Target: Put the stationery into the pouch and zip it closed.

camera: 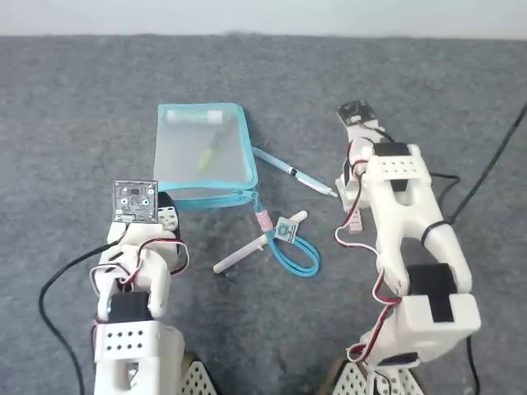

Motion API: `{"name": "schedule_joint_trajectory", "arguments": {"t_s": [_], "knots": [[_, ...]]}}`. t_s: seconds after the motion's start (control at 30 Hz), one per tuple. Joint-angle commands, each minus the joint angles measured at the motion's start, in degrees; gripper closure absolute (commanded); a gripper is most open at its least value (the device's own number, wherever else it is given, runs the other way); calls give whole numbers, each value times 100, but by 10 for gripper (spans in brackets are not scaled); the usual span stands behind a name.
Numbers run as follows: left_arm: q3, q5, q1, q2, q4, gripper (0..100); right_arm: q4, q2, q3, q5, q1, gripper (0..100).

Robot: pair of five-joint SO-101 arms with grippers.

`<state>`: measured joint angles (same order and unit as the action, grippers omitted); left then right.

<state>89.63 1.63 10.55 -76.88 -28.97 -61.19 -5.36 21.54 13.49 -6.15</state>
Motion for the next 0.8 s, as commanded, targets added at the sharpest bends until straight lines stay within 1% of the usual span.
{"name": "schedule_joint_trajectory", "arguments": {"t_s": [0.0, 0.13, 0.2, 0.47, 0.6, 0.77], "knots": [[-57, -79, -35, -105, 220, 989, 40, 602, 404, -70, -31, 835], [-57, -79, -35, -105, 220, 989, 479, 611, 862, -193, -119, 835], [-57, -79, -35, -105, 220, 989, 549, 549, 879, -334, -127, 835], [-57, -79, -35, -105, 220, 989, 778, 22, 853, -387, -127, 836], [-57, -79, -35, -105, 220, 989, 725, 4, 853, -325, -145, 836], [-57, -79, -35, -105, 220, 989, 567, 145, 870, -369, -338, 837]]}}
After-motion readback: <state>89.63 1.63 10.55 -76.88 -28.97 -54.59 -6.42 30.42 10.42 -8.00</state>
